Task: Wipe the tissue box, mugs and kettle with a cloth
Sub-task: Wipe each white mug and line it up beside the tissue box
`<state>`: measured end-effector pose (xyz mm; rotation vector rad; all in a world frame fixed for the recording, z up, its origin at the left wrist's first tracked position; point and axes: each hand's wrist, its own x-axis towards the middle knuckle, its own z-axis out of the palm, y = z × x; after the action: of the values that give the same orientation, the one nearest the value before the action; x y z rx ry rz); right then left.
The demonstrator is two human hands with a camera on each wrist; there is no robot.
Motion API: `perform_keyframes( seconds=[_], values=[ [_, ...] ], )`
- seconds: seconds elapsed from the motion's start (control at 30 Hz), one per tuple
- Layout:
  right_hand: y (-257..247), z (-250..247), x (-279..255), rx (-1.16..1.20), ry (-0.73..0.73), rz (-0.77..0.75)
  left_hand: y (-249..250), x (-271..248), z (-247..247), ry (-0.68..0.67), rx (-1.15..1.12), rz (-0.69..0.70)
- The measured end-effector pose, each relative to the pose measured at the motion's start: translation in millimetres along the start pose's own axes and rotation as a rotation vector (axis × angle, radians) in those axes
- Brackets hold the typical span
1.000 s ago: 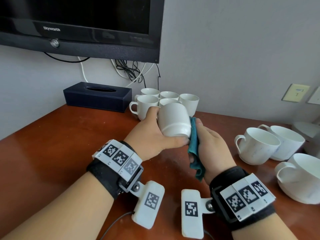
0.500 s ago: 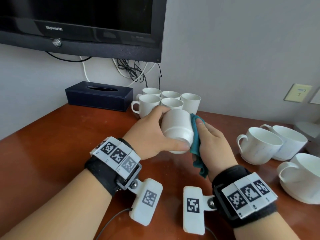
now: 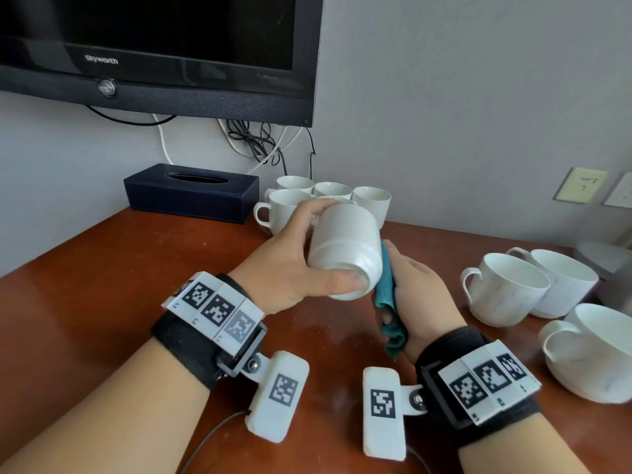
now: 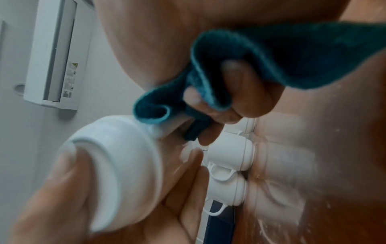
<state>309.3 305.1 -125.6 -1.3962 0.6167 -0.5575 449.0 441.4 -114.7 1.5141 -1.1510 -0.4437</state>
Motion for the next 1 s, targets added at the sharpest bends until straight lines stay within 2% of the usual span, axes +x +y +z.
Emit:
perform_keyframes(
  seconds=[0.17,0.3,0.43,0.6,0.87,1.0],
  values=[
    [3,-4,5,0.021,0.063,-0.036,2,-1,-6,-0.068,0.251,-0.021],
    [2,-6,6,0.065,0.106,-0.072,5,-2,-3,-0.048,0.46,-0.018],
    [2,-4,6,0.082,0.11,-0.051,6,-3,-4,-0.001,0.432,0.009],
    [0,1,4,0.06,0.11,-0.075,7,-3,1,0.119,0.443,-0.031],
    [-2,8,-2,-0.003,0.059,-0.097,5,-3,4,0.229,0.446,-0.065],
    [2,12,-2,-0.065,-0.002,-0.104,6,-2,4,0.328,0.425,-0.077]
  ],
)
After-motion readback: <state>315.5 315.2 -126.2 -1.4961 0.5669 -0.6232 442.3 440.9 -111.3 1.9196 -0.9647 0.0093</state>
